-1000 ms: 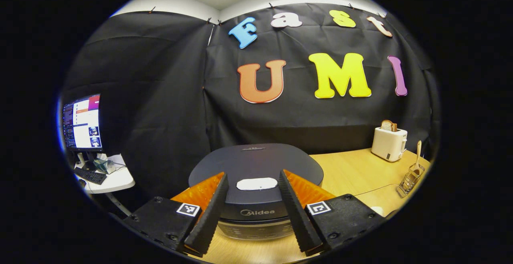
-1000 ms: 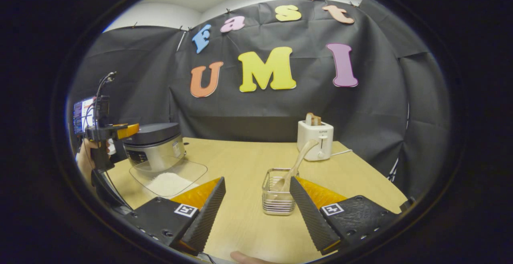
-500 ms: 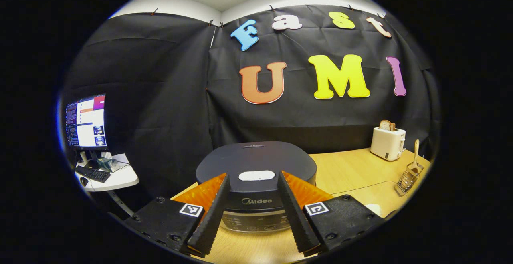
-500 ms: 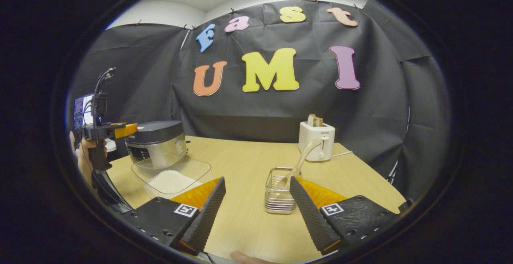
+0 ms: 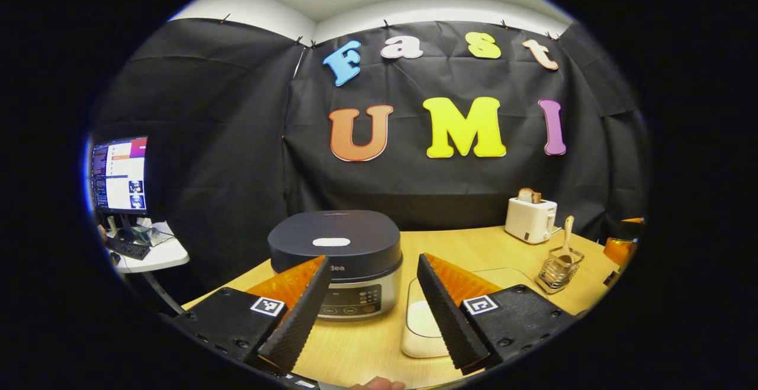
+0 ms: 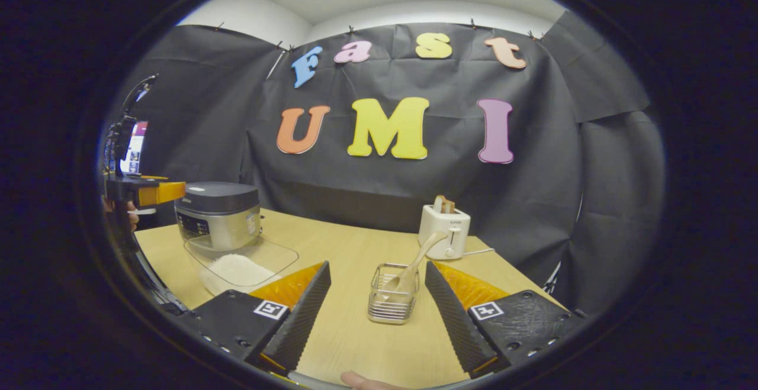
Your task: Close the left gripper, press the button to open the rice cooker; take a wooden spoon from the chopstick holder with the right hand, scoop a spoonful of rice and pour it into the rice cooker, then put the wooden spoon back into the chopstick holder.
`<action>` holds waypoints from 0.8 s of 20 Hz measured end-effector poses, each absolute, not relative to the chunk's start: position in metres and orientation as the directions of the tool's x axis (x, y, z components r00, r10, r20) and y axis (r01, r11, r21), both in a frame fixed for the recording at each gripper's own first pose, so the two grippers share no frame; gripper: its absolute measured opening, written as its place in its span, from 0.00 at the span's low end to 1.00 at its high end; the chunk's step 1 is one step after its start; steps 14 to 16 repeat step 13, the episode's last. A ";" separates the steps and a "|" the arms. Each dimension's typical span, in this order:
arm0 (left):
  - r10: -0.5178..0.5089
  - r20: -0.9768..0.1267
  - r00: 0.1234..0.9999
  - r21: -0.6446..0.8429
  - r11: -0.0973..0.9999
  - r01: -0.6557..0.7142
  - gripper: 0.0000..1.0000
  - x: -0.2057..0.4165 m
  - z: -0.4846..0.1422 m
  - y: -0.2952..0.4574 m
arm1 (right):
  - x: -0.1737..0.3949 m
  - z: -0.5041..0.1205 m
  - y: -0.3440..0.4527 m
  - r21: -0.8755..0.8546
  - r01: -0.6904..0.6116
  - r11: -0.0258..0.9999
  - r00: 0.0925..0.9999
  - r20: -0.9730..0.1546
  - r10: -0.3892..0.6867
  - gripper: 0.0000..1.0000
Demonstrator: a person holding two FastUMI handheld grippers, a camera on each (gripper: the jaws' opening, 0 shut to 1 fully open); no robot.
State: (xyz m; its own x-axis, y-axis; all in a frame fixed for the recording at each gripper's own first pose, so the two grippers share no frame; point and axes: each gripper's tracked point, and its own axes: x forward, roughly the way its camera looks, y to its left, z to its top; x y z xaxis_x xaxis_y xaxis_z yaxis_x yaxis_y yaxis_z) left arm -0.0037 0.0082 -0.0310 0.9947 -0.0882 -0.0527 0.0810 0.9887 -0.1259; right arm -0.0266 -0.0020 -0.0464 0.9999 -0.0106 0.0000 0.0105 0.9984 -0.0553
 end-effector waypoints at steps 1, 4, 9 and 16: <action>-0.093 -0.049 0.995 -0.125 0.988 0.086 0.95 -0.009 -0.033 0.005 | -0.029 -0.049 -0.003 -0.055 0.007 0.998 1.000 -0.003 -0.007 0.96; -0.119 -0.053 0.991 -0.110 0.988 0.113 0.97 -0.027 -0.041 -0.009 | -0.037 -0.055 -0.012 -0.056 0.013 0.998 1.000 -0.010 -0.013 0.96; -0.135 -0.062 0.989 -0.086 0.988 0.129 0.97 -0.039 -0.052 -0.015 | -0.053 -0.055 -0.034 -0.054 0.052 0.997 0.999 0.007 -0.052 0.96; -0.167 -0.038 0.985 -0.097 0.982 0.163 0.97 -0.044 -0.050 -0.029 | -0.060 -0.054 -0.051 -0.058 0.084 0.995 0.996 0.022 -0.083 0.96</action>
